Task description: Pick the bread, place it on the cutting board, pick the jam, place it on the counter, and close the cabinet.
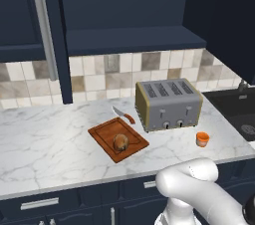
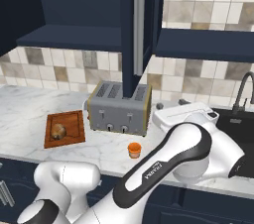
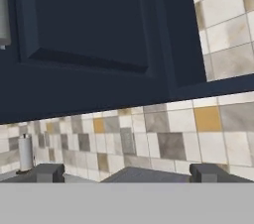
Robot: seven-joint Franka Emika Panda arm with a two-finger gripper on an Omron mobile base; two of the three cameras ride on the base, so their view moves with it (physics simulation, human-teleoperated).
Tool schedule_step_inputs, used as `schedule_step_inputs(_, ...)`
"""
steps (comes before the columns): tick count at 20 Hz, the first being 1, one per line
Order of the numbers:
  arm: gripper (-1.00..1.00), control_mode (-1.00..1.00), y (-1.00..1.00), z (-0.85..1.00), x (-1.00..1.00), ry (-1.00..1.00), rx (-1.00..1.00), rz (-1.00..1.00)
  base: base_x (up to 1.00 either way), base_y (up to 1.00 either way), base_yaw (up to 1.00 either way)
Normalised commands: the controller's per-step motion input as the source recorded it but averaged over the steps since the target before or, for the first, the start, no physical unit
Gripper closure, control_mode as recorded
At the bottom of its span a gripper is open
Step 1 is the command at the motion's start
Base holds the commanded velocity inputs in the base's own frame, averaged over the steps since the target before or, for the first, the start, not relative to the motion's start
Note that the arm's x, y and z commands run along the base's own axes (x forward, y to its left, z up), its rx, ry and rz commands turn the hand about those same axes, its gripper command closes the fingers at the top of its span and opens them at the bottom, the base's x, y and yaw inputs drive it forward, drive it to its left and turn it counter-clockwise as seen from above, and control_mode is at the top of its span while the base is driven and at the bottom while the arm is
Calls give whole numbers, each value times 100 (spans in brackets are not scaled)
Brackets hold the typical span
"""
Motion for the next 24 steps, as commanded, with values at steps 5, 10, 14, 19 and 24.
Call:
schedule_step_inputs(5,-100,-100,0,25,0,-3,4,0,0,0,0)
schedule_step_inputs(10,-100,-100,0,22,0,-1,4,0,0,0,0)
schedule_step_inputs(14,-100,-100,0,14,0,-1,2,0,0,0,0)
schedule_step_inputs(19,-100,-100,0,15,0,-1,1,0,0,0,0)
schedule_step_inputs(24,-100,-100,0,14,0,-1,0,1,0,0,0)
